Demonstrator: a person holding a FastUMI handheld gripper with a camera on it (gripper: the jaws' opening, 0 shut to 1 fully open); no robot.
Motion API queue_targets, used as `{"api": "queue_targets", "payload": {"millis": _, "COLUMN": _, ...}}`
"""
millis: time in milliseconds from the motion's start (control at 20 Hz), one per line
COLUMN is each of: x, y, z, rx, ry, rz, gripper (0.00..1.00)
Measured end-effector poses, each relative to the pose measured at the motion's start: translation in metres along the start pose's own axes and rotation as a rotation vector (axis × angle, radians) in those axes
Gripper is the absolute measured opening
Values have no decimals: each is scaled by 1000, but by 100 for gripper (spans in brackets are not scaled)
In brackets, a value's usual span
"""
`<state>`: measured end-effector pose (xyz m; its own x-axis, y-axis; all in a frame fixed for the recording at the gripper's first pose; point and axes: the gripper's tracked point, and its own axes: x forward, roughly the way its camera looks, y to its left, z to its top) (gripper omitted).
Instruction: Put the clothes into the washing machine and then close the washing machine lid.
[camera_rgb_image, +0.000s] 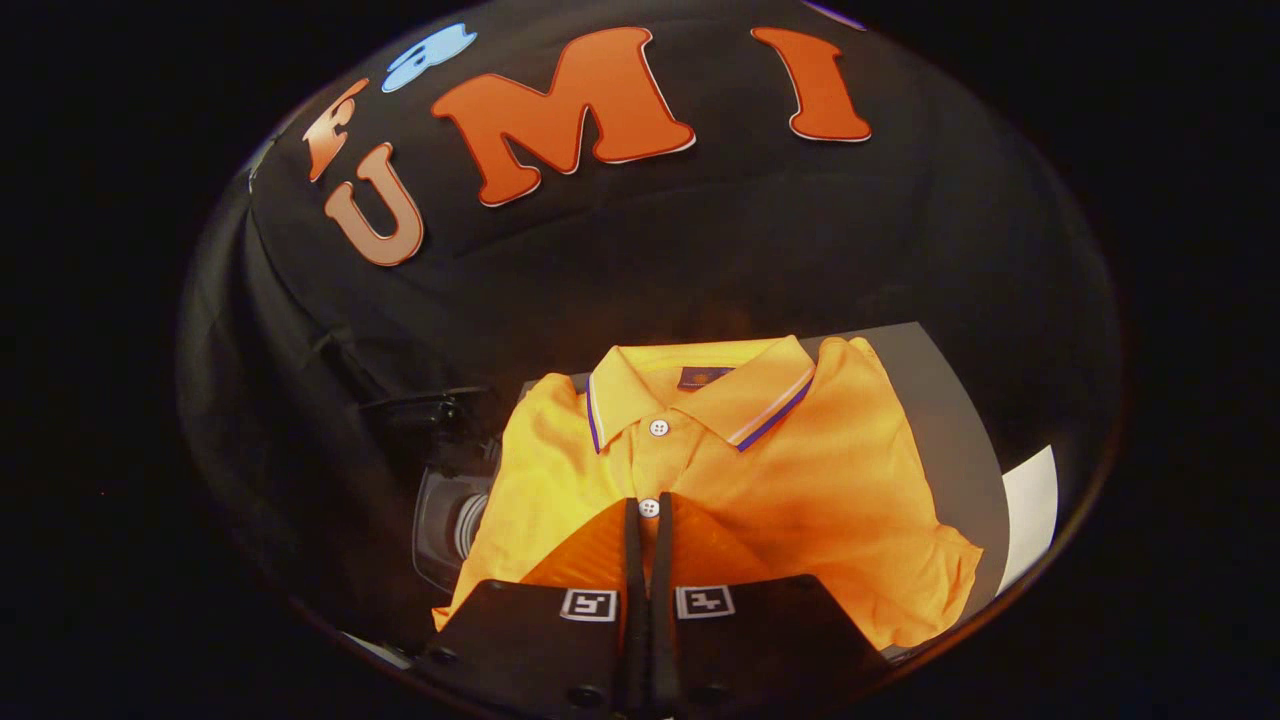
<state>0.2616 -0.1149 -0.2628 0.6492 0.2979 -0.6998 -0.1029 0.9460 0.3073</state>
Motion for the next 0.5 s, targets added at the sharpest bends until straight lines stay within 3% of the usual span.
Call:
{"api": "queue_targets", "payload": {"millis": 300, "x": -34, "y": 19, "z": 34, "rx": 95, "ry": -111, "rz": 86, "gripper": 8}}
{"api": "queue_targets", "payload": {"millis": 500, "x": -45, "y": 75, "z": 43, "rx": 131, "ry": -182, "rz": 109, "gripper": 8}}
